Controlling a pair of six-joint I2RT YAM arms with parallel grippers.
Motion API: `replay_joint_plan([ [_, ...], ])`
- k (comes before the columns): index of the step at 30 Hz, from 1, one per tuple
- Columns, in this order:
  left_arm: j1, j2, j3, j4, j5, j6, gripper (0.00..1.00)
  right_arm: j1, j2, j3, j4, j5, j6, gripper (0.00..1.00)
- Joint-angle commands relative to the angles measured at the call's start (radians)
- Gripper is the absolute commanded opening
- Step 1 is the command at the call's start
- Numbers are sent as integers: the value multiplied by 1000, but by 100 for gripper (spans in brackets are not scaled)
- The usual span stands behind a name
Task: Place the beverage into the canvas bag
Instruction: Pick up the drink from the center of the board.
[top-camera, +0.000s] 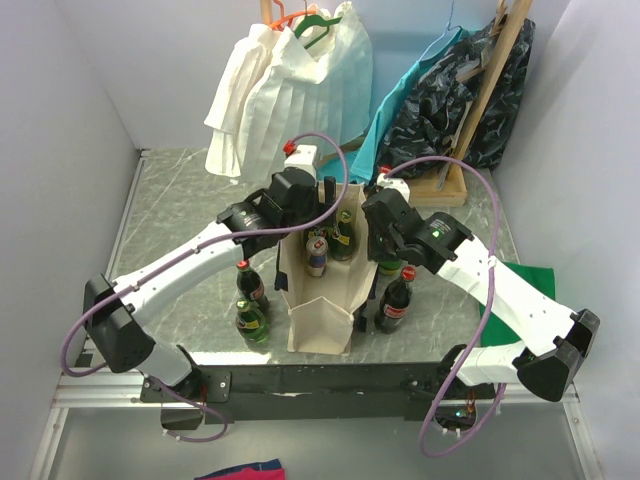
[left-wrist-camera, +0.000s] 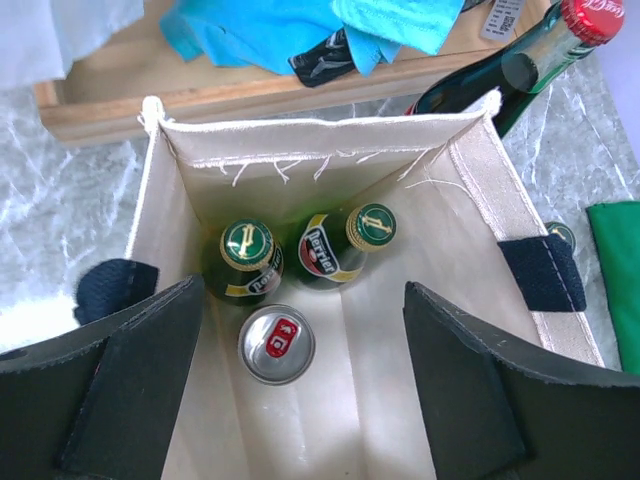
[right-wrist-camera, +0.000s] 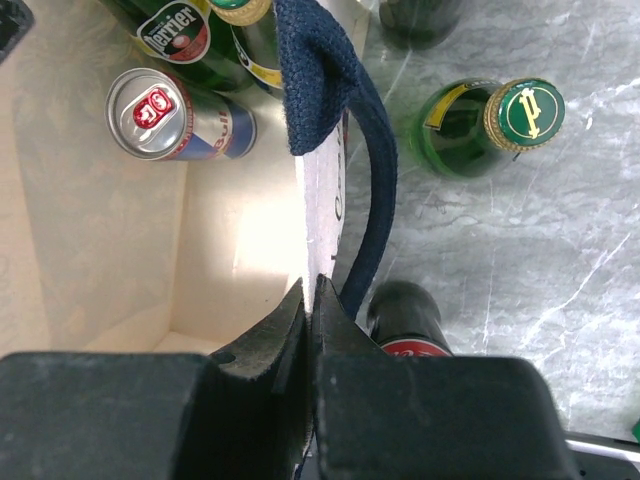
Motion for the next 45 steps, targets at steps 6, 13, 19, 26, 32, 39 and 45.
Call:
replay_joint_plan([
  [6, 4, -72, 54, -19, -30, 58, 88, 3, -7, 12, 38, 11, -19, 4],
  [13, 4, -112, 64, -32, -66, 84, 91, 2, -3, 32, 29, 23, -27, 6],
  [19, 4, -153, 46, -19, -78, 86, 96, 2, -10, 59, 28, 34, -37, 6],
  [26, 10, -200, 38, -37, -148, 75, 96, 2, -22, 79, 35, 44, -42, 7],
  [32, 46, -274, 5, -37, -179, 67, 96, 2, -31, 98, 34, 55, -39, 10],
  [39, 107, -332, -26, -71, -176, 73, 96, 0, -45, 132, 20, 72, -42, 21],
  [45, 130, -369, -64, -75, -165, 70, 96, 2, -54, 135, 18, 89, -44, 31],
])
